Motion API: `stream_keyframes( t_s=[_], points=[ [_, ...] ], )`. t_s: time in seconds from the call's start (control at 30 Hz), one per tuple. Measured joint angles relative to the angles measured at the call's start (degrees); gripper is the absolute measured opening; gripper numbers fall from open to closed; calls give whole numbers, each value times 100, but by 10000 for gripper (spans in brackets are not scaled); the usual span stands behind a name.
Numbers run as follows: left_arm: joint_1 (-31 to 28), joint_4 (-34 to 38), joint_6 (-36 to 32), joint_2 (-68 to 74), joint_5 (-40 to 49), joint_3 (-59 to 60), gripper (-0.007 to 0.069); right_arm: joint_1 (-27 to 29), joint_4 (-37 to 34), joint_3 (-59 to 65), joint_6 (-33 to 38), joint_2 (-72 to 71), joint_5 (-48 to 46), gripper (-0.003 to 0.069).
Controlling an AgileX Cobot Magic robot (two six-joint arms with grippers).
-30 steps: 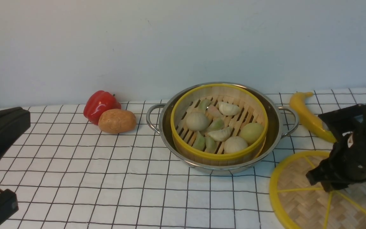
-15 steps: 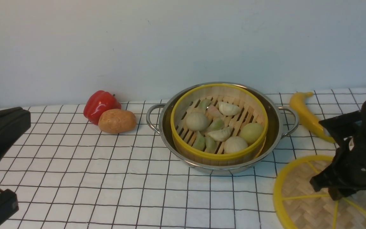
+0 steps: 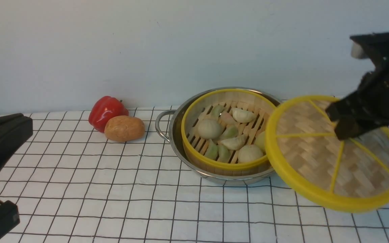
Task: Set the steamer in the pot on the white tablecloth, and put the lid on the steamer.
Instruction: 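Place the bamboo steamer lid onto the steamer basket in the pot with the right gripper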
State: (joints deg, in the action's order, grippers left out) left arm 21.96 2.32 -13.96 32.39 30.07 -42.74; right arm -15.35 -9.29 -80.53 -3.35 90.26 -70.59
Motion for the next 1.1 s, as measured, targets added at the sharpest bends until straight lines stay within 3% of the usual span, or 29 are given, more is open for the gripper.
stream_keyframes(
  t_s=[0.2, 0.4, 1.1],
  points=[
    [0, 0, 0, 0, 0, 0, 22, -875, 263, -2261, -56, 1690, -11, 148],
    [0, 0, 0, 0, 6, 0, 22, -1165, 459, -3595, -283, 2827, 16, 148],
    [0, 0, -11, 0, -64, 430, 43, -1171, 515, -4011, -225, 3692, -20, 148]
  ],
)
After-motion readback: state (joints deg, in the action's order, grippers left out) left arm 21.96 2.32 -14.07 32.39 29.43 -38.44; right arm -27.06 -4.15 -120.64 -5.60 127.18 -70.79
